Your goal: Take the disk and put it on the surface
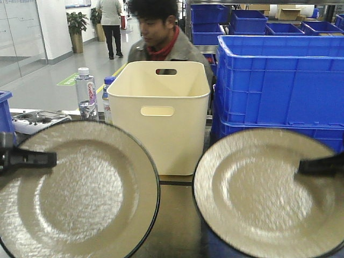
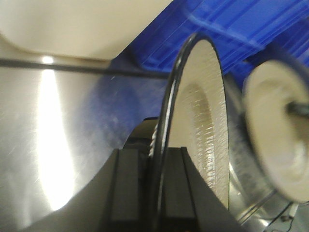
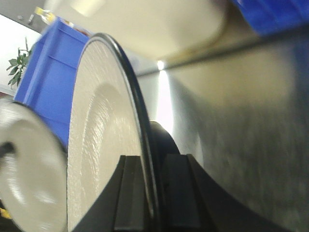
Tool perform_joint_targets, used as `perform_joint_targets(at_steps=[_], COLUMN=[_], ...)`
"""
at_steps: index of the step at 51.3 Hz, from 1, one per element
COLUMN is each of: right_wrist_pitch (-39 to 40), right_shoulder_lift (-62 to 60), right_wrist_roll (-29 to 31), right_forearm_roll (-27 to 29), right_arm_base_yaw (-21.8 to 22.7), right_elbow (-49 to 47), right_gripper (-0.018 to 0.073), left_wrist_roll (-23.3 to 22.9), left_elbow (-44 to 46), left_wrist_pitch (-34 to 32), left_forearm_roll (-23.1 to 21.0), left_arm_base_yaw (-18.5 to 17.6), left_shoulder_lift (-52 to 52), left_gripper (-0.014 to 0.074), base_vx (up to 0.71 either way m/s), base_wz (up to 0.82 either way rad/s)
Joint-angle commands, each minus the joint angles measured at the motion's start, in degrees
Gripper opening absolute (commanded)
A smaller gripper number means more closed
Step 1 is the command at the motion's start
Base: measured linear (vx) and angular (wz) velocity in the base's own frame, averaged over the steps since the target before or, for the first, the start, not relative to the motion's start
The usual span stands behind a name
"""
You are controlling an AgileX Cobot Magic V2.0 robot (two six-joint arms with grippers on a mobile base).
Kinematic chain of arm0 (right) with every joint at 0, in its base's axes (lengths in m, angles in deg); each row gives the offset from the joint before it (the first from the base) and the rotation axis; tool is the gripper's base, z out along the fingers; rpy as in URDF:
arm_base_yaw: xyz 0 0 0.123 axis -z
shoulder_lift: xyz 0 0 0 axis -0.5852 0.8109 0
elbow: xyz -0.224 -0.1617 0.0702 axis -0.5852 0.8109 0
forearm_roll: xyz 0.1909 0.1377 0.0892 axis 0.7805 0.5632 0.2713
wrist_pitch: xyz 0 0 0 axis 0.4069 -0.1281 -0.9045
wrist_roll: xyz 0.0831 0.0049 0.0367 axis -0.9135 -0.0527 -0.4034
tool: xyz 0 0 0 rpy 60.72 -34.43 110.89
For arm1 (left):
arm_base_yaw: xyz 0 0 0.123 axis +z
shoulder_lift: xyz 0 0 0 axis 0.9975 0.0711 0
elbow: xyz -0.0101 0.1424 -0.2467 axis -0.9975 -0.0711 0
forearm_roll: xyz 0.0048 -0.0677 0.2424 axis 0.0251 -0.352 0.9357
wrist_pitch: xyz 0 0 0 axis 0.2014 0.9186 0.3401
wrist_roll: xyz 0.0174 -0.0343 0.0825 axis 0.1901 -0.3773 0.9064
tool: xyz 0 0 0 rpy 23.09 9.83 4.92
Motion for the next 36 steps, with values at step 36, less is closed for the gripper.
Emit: perform_joint_targets(at_steps=[36], right_wrist_pitch=[-3.88], right_shoulder_lift=[-4.55], right_wrist_roll=[-3.05], right_forearm_roll=[8.28], right_arm_base_yaw=[-0.01], right_elbow=[-20.76], right_gripper=[-0.0009], left_wrist_roll=[5.62], left_elbow=[1.67], left_wrist_pitch=[-18.79], left_forearm_roll=[-14.1], left_arm_base_yaw=[-24.04], left_shoulder_lift=[19.59], left_gripper=[0.0065], base_vx=[0.0], base_wz=[0.0])
